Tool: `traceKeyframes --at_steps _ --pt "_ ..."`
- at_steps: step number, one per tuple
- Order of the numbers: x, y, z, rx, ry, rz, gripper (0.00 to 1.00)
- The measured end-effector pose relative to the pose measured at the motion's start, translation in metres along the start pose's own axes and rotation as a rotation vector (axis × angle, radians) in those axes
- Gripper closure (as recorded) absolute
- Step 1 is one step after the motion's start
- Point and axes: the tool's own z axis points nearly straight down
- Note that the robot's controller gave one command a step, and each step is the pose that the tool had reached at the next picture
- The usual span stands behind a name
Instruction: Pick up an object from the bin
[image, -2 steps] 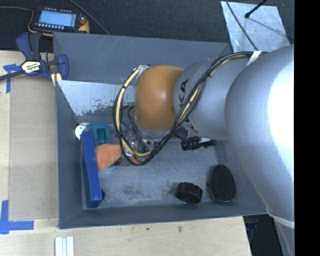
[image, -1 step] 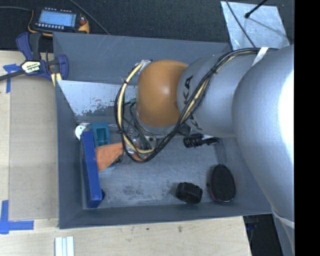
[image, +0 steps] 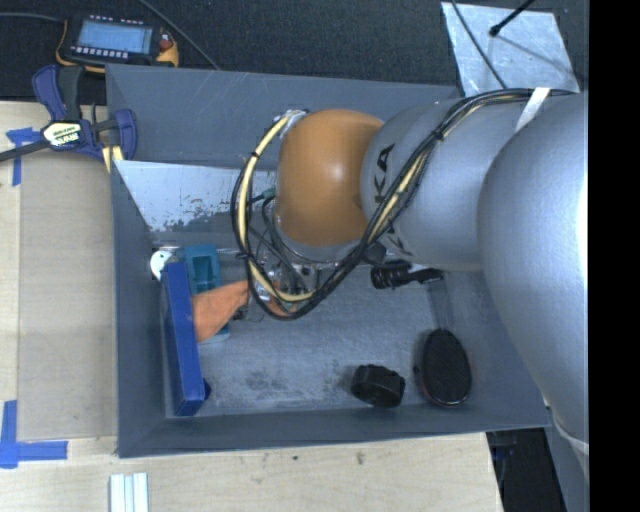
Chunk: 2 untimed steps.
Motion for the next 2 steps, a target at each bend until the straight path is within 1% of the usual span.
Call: traceKeyframes --at_steps 2 --pt "0.000 0.000 -0.020 0.001 0.002 0.000 1.00"
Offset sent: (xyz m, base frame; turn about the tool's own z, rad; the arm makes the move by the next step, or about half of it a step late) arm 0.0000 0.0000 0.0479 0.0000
